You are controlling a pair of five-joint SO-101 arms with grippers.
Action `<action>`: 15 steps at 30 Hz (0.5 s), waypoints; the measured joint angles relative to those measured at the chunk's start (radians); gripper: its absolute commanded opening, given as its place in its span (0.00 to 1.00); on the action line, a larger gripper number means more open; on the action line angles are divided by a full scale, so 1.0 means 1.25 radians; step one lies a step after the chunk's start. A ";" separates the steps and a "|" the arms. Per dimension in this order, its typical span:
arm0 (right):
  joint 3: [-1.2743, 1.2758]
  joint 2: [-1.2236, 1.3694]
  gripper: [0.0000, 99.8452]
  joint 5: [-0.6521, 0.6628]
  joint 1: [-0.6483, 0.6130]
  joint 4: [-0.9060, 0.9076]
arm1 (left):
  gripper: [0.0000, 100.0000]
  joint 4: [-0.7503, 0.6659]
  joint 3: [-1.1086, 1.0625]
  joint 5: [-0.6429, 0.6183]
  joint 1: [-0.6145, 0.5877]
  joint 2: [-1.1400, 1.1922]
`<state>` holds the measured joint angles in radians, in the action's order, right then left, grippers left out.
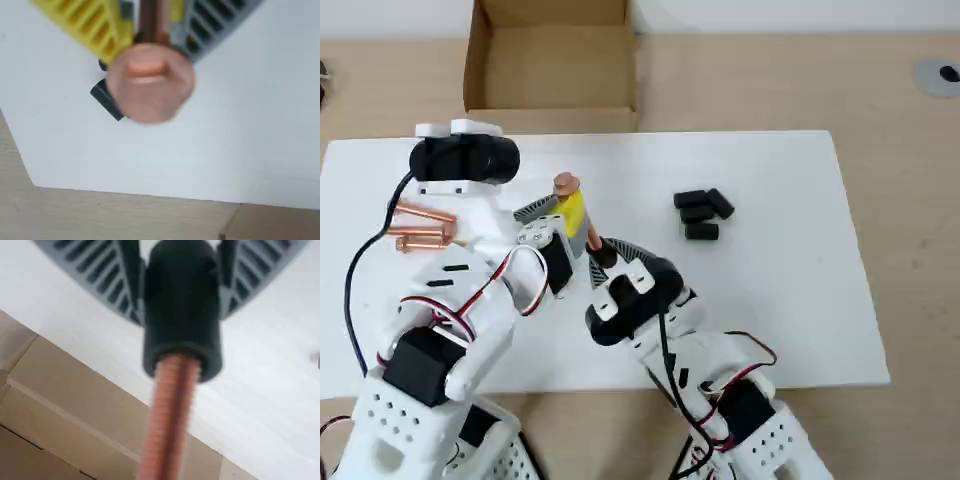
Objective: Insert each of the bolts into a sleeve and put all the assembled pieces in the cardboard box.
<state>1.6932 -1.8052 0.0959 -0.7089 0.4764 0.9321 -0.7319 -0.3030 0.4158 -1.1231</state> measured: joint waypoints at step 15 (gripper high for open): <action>0.000 0.000 0.01 -0.002 0.001 0.004 | 0.01 0.129 0.004 0.028 0.072 -0.006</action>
<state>1.6932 -1.8052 0.0928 -0.7073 0.4810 1.0932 -0.7273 -0.2677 0.5063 -1.1308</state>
